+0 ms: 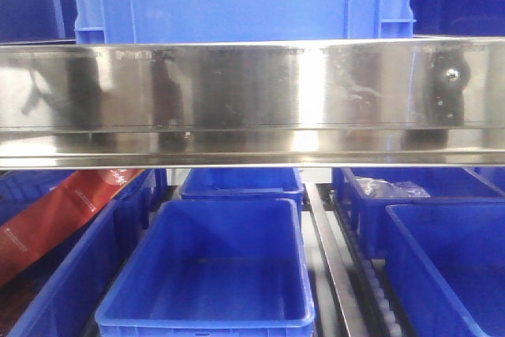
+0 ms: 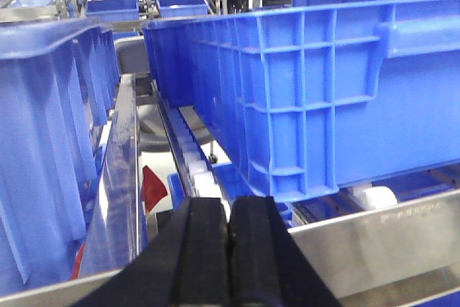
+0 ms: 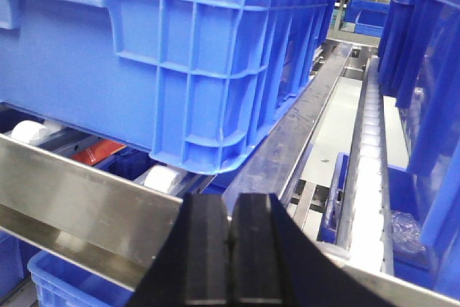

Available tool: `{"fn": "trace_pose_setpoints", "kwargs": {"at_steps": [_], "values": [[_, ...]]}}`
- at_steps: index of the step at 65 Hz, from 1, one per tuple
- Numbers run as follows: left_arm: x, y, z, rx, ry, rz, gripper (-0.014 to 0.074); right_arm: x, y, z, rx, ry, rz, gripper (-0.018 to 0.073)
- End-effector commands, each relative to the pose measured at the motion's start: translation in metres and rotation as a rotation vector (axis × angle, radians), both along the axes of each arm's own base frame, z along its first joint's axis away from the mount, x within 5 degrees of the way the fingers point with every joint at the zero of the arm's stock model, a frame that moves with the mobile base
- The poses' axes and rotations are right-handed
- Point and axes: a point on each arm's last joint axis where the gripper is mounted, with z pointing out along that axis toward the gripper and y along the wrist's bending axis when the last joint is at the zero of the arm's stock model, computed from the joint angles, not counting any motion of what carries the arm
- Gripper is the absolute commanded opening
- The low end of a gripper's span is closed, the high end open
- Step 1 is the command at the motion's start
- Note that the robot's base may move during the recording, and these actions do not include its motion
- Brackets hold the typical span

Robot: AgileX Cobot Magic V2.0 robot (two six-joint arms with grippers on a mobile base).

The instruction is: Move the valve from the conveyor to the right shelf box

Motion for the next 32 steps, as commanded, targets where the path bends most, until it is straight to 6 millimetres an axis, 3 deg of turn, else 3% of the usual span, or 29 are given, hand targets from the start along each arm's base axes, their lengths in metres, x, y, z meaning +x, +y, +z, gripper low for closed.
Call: {"fn": "trace_pose_setpoints", "kwargs": {"at_steps": [1,32], "values": [[-0.0007,0.0008,0.0023,-0.021,-0.026,0.007,-0.0111,-0.0006,-0.0006,0.0025,0.001,-0.036,-0.002,-0.0160],[-0.0007,0.0008,0.0023,-0.021,-0.026,0.007,-0.0111,-0.0006,-0.0006,0.0027,0.001,-0.038,-0.002,-0.0160]]}}
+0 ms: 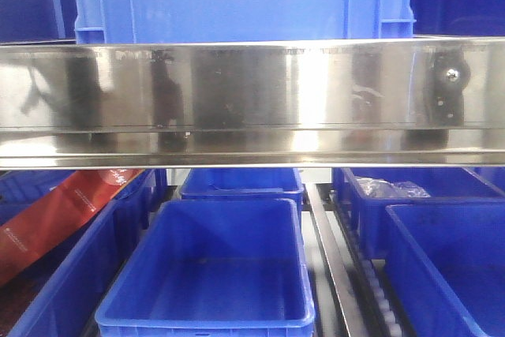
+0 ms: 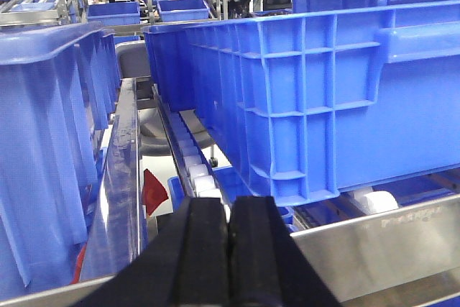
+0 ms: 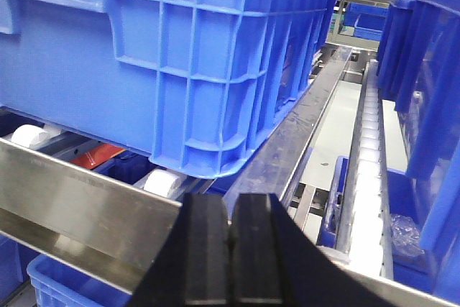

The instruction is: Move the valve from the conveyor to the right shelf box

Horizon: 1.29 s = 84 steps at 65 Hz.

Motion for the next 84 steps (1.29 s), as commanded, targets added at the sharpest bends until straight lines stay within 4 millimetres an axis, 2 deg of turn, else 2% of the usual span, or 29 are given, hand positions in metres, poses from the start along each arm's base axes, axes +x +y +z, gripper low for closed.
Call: {"fn": "trace_pose_setpoints", "kwargs": {"at_steps": [1,10,25,29,38,49,53,84], "values": [[-0.001,0.001,0.002,-0.019,-0.020,0.006,-0.0111,0.000,0.000,0.002,-0.002,-0.030,-0.001,-0.0160],[-0.003,0.002,0.001,0.038,-0.025,0.016,-0.0111,0.000,0.000,0.002,-0.002,-0.030,-0.001,-0.0160],[-0.026,0.019,-0.011,0.042,-0.037,0.184,-0.0111,0.000,0.000,0.002,-0.002,-0.030,-0.001,-0.0160],[-0.032,0.022,-0.019,0.028,-0.058,0.236,-0.0111,0.000,0.000,0.002,-0.002,-0.030,-0.001,-0.0160],[-0.042,0.026,-0.049,-0.023,-0.076,0.311,-0.0111,0.000,0.000,0.002,-0.002,-0.030,-0.001,-0.0160],[-0.036,0.027,-0.083,-0.022,-0.050,0.315,-0.0111,0.000,0.000,0.002,-0.002,-0.030,-0.001,-0.0160],[-0.036,0.026,-0.080,-0.026,-0.095,0.307,-0.0111,0.000,0.000,0.002,-0.001,-0.032,-0.002,-0.0160],[-0.036,0.025,-0.081,-0.020,-0.081,0.290,-0.0111,0.000,0.000,0.002,-0.001,-0.032,-0.002,-0.0160]]}}
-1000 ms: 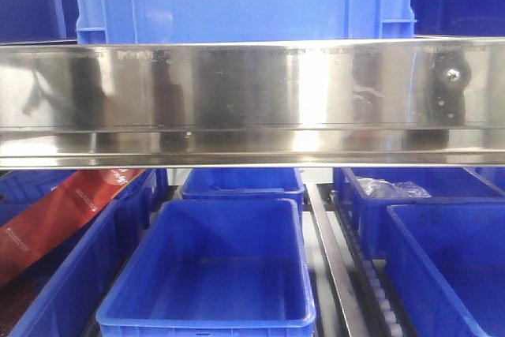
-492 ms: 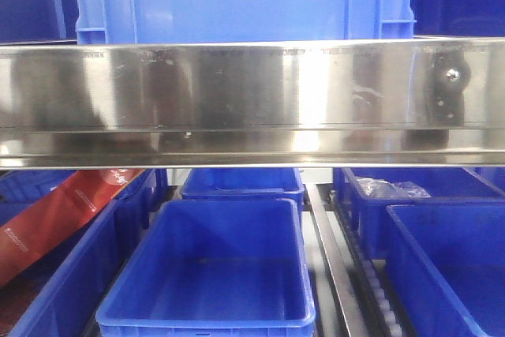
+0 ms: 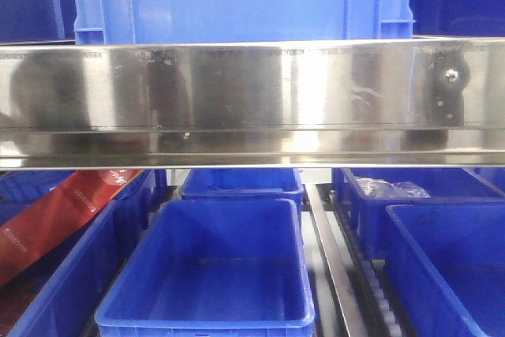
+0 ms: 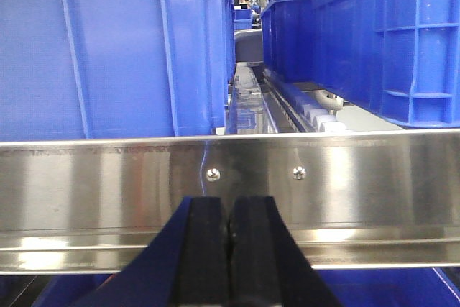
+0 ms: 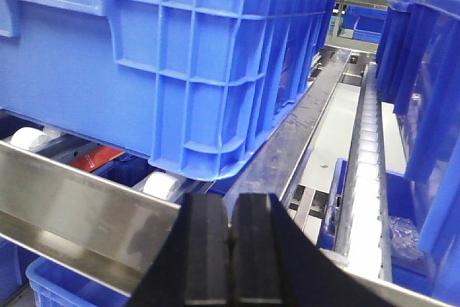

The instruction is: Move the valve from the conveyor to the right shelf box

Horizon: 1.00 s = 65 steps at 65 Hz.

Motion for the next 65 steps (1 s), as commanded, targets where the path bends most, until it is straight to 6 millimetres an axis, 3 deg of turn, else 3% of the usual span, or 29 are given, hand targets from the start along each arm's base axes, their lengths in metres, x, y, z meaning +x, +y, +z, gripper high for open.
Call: {"fn": "trace_pose_setpoints", "kwargs": {"at_steps": [1,45,65], "values": [[-0.001,0.000,0.003,-0.009,-0.035,-0.005,-0.0111,0.000,0.000,0.002,-0.001,-0.028,-0.001,-0.0160],[-0.001,0.000,0.003,-0.009,-0.035,-0.005,-0.0111,-0.004,-0.007,0.000,0.003,-0.039,-0.049,-0.0160],[-0.001,0.000,0.003,-0.009,-0.035,-0.005,-0.0111,-0.038,-0.036,-0.041,0.074,-0.140,-0.310,-0.0160]]}}
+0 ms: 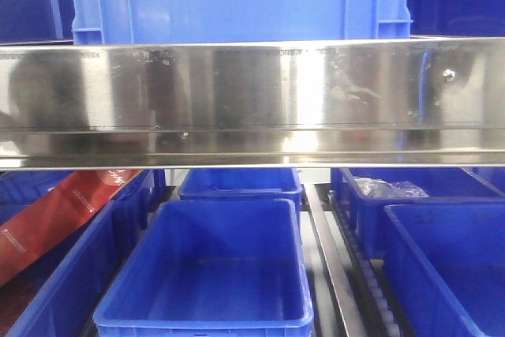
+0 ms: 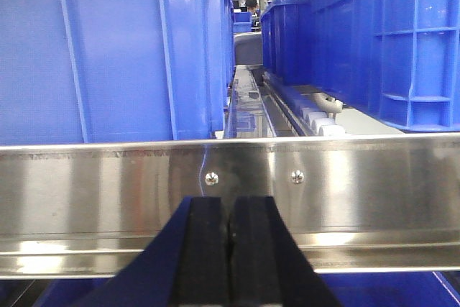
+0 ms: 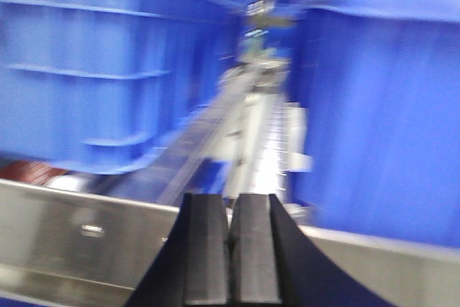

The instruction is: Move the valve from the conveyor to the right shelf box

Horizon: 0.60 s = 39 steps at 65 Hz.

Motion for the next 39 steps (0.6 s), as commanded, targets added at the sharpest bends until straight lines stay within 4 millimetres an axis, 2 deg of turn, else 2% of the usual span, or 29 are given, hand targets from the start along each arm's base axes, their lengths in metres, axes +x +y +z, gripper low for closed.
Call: {"fn": "trace_pose_setpoints", "kwargs": {"at_steps": [1,6,12,39], "values": [[-0.001,0.000,0.003,-0.009,-0.029,-0.006,-0.0111,-0.010,-0.005,-0.013,0.016,-0.050,-0.058,-0.0160],[-0.001,0.000,0.003,-0.009,-0.029,-0.006,-0.0111,-0.016,-0.006,-0.029,0.018,-0.078,-0.078,-0.0160],[-0.001,0.000,0.003,-0.009,-0.029,-0.006,-0.0111,-0.014,-0.007,-0.046,0.021,-0.056,-0.087,-0.0160],[-0.001,0.000,0.003,-0.009,-0.029,-0.006,-0.0111,-0.014,-0.009,-0.047,0.029,-0.041,-0.121,-0.0160]]}}
